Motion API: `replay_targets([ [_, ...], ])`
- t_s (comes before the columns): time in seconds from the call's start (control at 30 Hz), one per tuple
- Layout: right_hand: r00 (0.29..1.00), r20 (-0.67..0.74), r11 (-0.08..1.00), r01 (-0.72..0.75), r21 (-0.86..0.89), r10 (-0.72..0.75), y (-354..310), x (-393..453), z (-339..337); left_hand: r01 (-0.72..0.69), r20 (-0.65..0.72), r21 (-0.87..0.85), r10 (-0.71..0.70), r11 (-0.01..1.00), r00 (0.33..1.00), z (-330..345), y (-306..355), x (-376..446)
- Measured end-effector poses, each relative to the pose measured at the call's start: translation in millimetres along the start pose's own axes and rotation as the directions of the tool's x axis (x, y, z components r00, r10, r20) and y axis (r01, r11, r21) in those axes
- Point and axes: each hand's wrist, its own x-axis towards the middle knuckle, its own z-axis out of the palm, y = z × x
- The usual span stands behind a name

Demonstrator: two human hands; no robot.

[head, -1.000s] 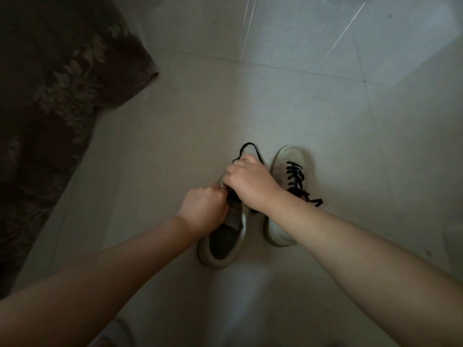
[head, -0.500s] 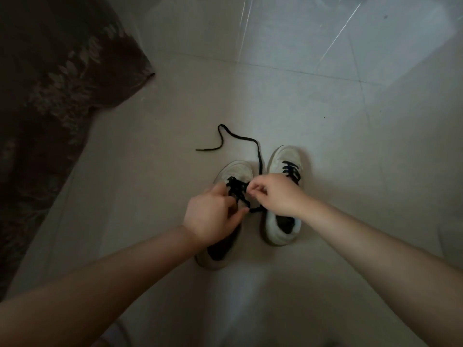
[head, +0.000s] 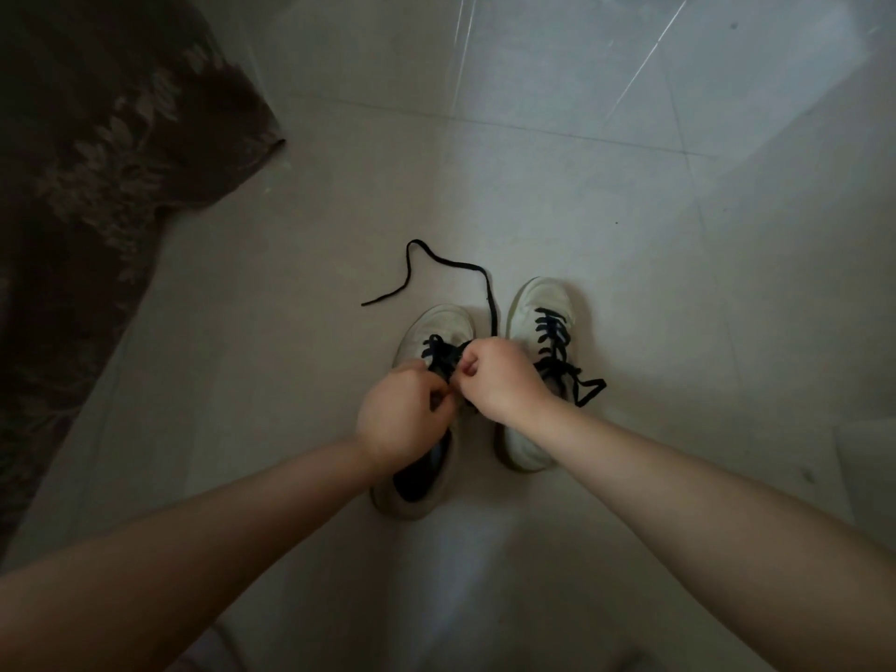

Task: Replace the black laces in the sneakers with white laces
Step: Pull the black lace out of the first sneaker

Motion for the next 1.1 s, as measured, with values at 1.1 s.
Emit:
replay_targets([
  [1.1,0.987,0.113,0.994,-0.110,-0.015,0.111,-0.3,10.7,-19.6,0.058,-0.026,-0.147,-0.062,0.987,0.998,0.6,-6.1,4.4],
])
